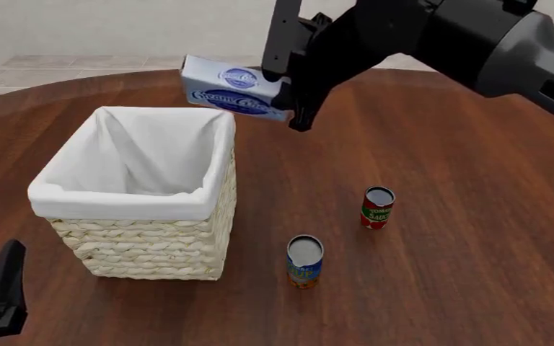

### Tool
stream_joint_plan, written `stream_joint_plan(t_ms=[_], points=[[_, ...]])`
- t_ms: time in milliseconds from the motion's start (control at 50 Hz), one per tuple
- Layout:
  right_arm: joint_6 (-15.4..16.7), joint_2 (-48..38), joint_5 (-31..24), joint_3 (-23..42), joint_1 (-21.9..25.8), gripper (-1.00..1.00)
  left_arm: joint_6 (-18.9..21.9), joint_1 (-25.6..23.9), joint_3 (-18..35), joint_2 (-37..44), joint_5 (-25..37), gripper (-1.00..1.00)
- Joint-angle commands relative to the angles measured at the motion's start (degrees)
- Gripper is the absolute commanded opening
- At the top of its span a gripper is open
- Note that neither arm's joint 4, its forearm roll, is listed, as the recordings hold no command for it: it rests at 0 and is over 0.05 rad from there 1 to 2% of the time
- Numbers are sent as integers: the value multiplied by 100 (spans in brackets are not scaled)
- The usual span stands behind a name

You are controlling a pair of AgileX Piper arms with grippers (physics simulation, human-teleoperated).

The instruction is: Pick up the cream cheese box, and put it in the basket.

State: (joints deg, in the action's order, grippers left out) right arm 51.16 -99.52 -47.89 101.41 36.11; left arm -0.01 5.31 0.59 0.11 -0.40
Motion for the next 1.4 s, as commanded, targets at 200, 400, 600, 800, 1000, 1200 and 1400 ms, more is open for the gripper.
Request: stream_joint_plan(t_ms=[200, 400, 600, 800, 1000, 1200, 1400], points=[[-8, -337, -199, 509, 384, -100, -48, -29, 8, -7, -51, 100], [90, -519, -360, 767, 466, -100, -69, -16, 22, -7, -77, 100], [205, -697, -613, 1147, 511, -100, -95, -16, 34, -8, -94, 100], [302, -877, -798, 1460, 579, -100, -126, -19, 46, -8, -113, 100], [370, -1068, -964, 1788, 649, -100, -140, -9, 55, -8, -138, 100], [422, -1281, -1125, 2149, 724, -100, -176, 10, 67, -9, -155, 100], [499, -1484, -1345, 2604, 795, -100, -212, 27, 77, -9, -193, 100]])
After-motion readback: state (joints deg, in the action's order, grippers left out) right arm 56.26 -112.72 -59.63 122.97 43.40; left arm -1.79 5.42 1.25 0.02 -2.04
